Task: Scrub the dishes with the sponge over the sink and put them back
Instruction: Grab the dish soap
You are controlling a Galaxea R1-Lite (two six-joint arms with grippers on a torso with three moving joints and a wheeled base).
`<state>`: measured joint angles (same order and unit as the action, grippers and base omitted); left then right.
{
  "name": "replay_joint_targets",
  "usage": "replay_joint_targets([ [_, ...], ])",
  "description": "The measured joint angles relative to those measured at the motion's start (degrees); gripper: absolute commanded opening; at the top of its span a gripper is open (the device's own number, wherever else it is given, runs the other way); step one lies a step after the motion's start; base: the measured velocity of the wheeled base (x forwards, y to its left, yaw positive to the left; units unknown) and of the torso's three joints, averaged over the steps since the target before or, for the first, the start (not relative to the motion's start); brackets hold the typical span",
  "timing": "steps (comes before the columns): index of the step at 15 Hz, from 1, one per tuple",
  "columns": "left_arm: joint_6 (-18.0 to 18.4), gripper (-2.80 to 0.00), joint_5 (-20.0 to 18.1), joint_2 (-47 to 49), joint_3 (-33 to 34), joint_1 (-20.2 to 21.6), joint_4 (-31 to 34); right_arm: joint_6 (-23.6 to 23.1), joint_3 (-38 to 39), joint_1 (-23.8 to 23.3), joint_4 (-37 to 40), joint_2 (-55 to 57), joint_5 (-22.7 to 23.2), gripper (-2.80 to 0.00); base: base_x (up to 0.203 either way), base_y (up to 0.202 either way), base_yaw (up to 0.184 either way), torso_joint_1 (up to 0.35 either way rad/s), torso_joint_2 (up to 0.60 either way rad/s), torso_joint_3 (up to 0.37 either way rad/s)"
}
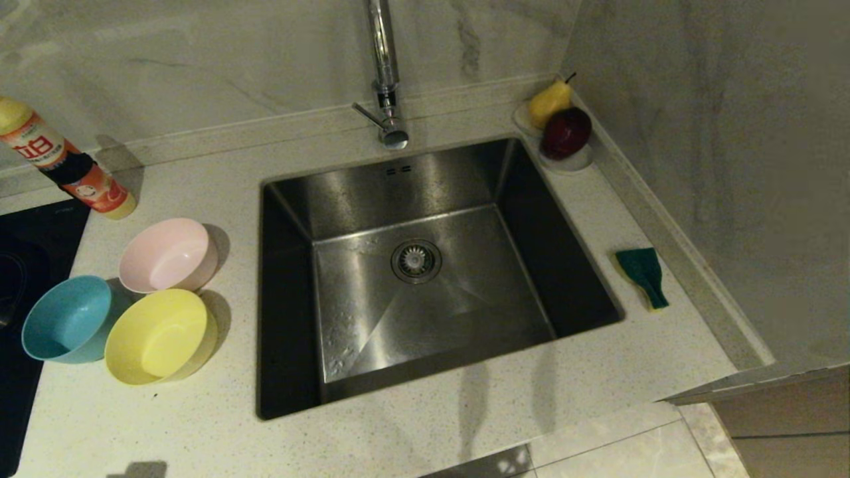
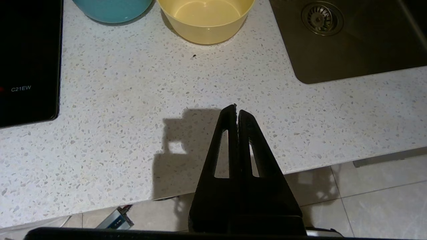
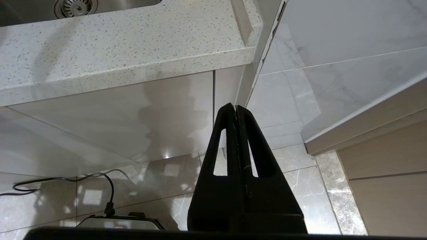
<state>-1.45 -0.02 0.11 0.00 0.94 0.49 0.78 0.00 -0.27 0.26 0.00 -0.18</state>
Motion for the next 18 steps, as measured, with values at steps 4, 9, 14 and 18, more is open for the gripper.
replay_joint_targets([
  [4, 0.1, -2.8, 0.3, 0.0, -1.4, 0.0, 0.3, 0.0, 0.0, 0.0, 0.0, 0.0, 0.0, -2.8, 0.0, 0.0, 0.0, 0.0, 0.0, 0.0],
  [9, 0.0, -2.8, 0.7, 0.8, -15.9, 0.0, 8.1, 0.0, 0.0, 0.0, 0.0, 0.0, 0.0, -2.8, 0.0, 0.0, 0.0, 0.0, 0.0, 0.0],
  [14, -0.8, -2.8, 0.3, 9.8, -29.3, 0.0, 12.1, 0.0, 0.0, 0.0, 0.0, 0.0, 0.0, -2.8, 0.0, 0.0, 0.0, 0.0, 0.0, 0.0],
  [18, -4.1, -2.8, 2.9, 22.8, -40.7, 0.1, 11.1, 0.0, 0.0, 0.0, 0.0, 0.0, 0.0, -2.8, 0.0, 0.0, 0.0, 0.0, 0.0, 0.0],
])
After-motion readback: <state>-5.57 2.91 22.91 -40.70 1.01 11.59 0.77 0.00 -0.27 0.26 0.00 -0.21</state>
